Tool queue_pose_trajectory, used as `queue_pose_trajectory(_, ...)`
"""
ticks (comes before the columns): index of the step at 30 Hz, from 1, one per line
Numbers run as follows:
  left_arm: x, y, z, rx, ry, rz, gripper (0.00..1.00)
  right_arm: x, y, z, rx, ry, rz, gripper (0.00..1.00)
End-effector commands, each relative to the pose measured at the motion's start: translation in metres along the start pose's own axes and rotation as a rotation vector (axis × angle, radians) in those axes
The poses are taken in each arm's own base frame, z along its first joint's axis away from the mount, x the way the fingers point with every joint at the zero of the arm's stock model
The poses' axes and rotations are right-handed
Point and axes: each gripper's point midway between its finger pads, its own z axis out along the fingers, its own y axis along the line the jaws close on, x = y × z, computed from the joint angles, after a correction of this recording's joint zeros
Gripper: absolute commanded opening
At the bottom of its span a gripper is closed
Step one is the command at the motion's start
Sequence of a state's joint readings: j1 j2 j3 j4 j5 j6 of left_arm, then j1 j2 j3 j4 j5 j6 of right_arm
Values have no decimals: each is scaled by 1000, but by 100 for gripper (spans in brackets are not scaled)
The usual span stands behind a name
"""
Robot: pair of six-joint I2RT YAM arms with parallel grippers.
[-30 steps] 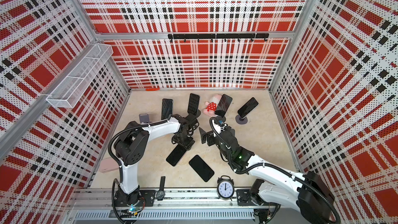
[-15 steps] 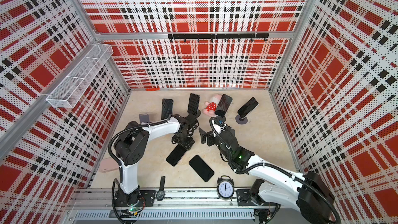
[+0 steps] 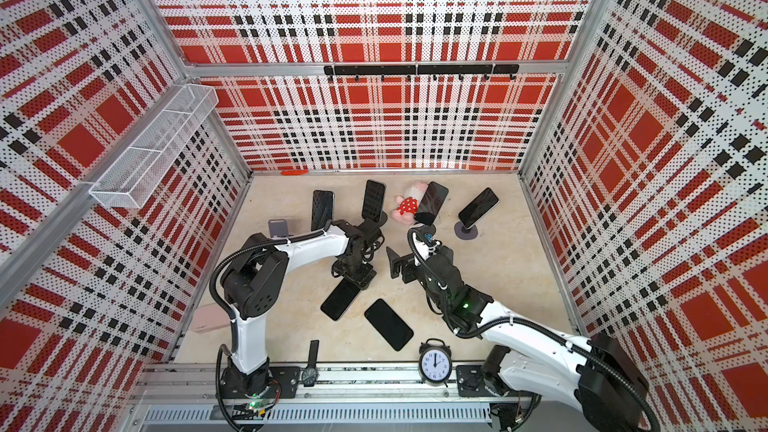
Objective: Remove the phone from the phone stand
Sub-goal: 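Set the purple-edged phone flat on the table and open the left gripper, then raise the left gripper and swing it back toward the stands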
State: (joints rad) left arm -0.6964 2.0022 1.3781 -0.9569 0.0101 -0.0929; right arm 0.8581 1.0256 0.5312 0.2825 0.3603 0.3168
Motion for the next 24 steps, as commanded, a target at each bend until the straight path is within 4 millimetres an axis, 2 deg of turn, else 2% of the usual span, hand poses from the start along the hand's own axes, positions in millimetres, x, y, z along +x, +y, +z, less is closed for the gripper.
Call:
queue_pose_trajectory(1, -11, -4, 22, 9, -12, 8, 80, -9, -3, -3, 8, -36, 25, 100)
queue_pose_trajectory(17, -19, -3, 14, 0, -41, -7, 81, -8, -1, -3, -2, -30, 28, 100)
queue_pose_trajectory(21, -26, -3, 4, 3, -64, -2, 81, -7, 0, -3, -7, -29, 29, 100)
queue_pose_trajectory(24, -29, 1, -10, -13, -94, -24, 81, -6, -2, -2, 2, -26, 24, 100)
